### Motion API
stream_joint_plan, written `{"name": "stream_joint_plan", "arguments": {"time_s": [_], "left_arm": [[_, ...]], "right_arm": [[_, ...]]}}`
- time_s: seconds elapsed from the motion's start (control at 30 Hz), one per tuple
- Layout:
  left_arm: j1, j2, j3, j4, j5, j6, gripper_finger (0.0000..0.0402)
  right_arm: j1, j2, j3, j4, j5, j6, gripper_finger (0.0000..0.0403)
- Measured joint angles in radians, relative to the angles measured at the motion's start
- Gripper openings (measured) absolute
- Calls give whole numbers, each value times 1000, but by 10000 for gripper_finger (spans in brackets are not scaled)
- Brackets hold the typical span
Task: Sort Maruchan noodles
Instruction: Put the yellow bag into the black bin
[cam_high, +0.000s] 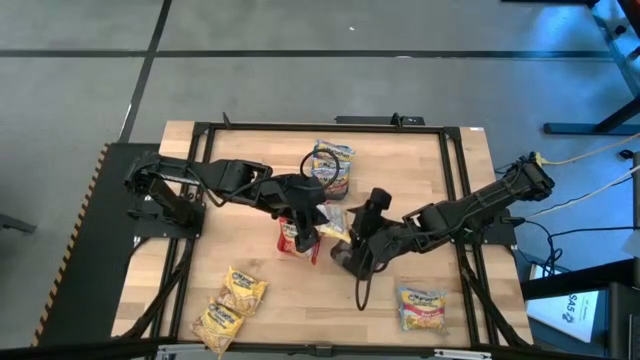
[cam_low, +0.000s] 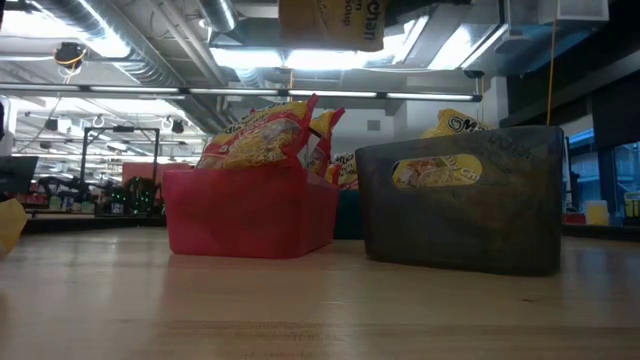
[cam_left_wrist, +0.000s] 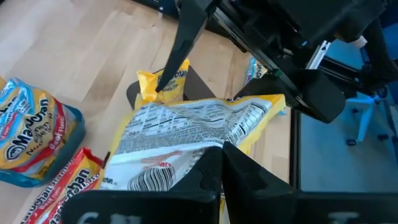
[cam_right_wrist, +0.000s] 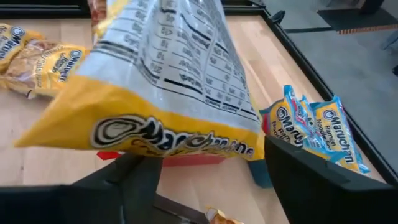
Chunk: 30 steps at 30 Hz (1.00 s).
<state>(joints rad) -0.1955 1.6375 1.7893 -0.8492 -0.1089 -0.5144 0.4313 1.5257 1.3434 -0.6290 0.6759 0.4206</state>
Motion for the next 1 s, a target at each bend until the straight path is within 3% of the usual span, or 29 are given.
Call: {"name": "stream_joint_plan", "arguments": {"time_s": [0.23, 0.5, 1.0], "left_arm": [[0, 0, 0, 52, 47, 2, 0], [0, 0, 0, 49, 31, 21, 0], [4, 0, 0, -44, -12, 27, 0]], "right_arm": [[0, 0, 0, 62, -13, -50, 244], [0, 0, 0, 73, -54, -51, 208], [0, 0, 0, -21, -92, 51, 50]]}}
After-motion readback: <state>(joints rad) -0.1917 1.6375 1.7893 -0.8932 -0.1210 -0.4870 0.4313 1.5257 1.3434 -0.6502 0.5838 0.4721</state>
